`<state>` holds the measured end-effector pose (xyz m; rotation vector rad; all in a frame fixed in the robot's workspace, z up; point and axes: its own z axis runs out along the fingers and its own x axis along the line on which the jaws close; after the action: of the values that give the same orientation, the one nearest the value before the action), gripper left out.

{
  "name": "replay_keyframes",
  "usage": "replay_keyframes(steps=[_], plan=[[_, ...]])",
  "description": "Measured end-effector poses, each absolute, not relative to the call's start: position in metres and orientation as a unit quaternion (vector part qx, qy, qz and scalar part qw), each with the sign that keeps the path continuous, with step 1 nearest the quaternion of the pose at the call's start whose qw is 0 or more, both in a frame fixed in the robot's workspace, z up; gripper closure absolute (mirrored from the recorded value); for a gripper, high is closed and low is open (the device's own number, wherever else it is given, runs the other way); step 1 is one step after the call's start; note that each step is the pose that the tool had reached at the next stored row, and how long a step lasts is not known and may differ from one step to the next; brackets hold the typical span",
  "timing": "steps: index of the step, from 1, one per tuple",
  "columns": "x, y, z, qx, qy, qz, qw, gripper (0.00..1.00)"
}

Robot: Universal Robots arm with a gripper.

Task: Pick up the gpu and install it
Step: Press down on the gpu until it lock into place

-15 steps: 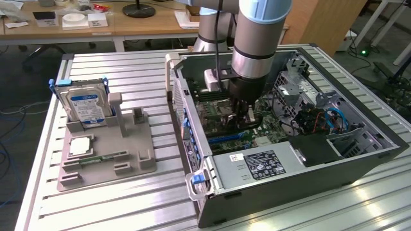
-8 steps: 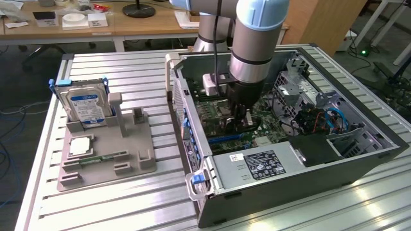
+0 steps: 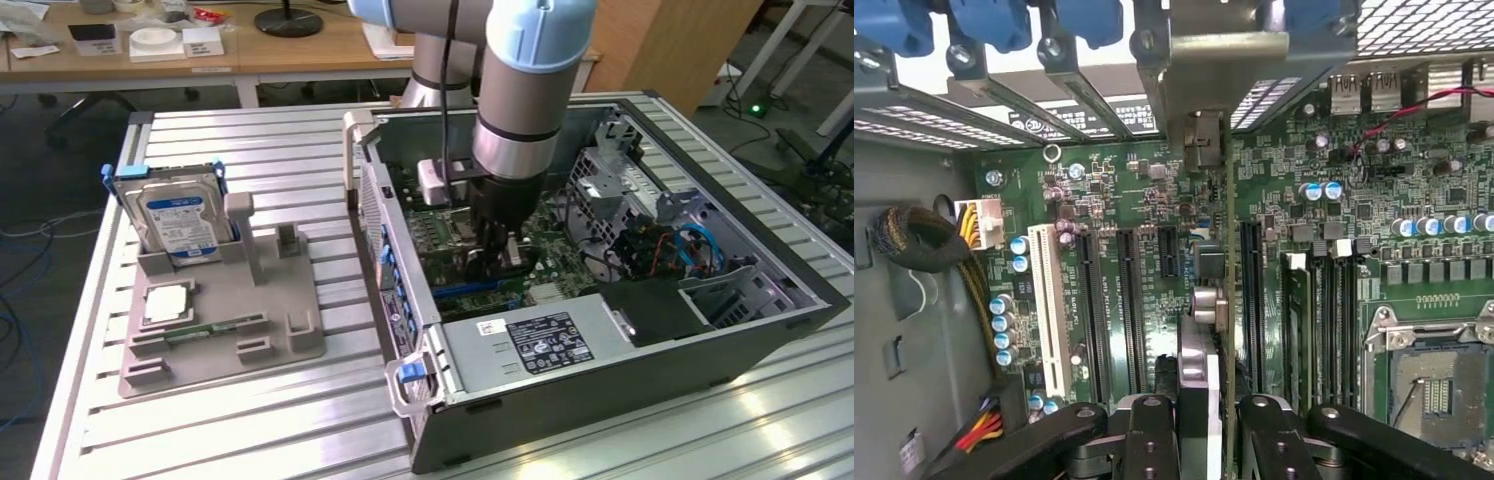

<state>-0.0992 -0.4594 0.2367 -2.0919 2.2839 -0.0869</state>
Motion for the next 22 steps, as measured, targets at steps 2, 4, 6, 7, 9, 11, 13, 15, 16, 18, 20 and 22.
replay_keyframes(steps=[2, 4, 6, 7, 9, 11, 13, 15, 16, 18, 20, 22], plan=[[-0.0994, -0.4598, 0.236, -0.675, 0.737, -0.028, 0.022, 0.72], [-0.0998, -0.4601, 0.2353, -0.675, 0.737, -0.028, 0.022, 0.72], [-0.1005, -0.4602, 0.2344, -0.675, 0.737, -0.028, 0.021, 0.72], [-0.1011, -0.4602, 0.2341, -0.675, 0.737, -0.028, 0.021, 0.72], [-0.1023, -0.4602, 0.2335, -0.675, 0.737, -0.028, 0.022, 0.72], [-0.1027, -0.4602, 0.233, -0.675, 0.737, -0.028, 0.022, 0.72], [-0.1029, -0.4602, 0.2326, -0.675, 0.737, -0.028, 0.021, 0.72], [-0.103, -0.4602, 0.2326, -0.675, 0.737, -0.028, 0.021, 0.72], [-0.1034, -0.4602, 0.2324, -0.675, 0.737, -0.028, 0.022, 0.72], [-0.1043, -0.4601, 0.232, -0.675, 0.737, -0.028, 0.022, 0.72], [-0.1048, -0.4602, 0.2319, -0.675, 0.737, -0.028, 0.022, 0.72], [-0.1051, -0.4603, 0.2316, -0.675, 0.737, -0.028, 0.022, 0.72]])
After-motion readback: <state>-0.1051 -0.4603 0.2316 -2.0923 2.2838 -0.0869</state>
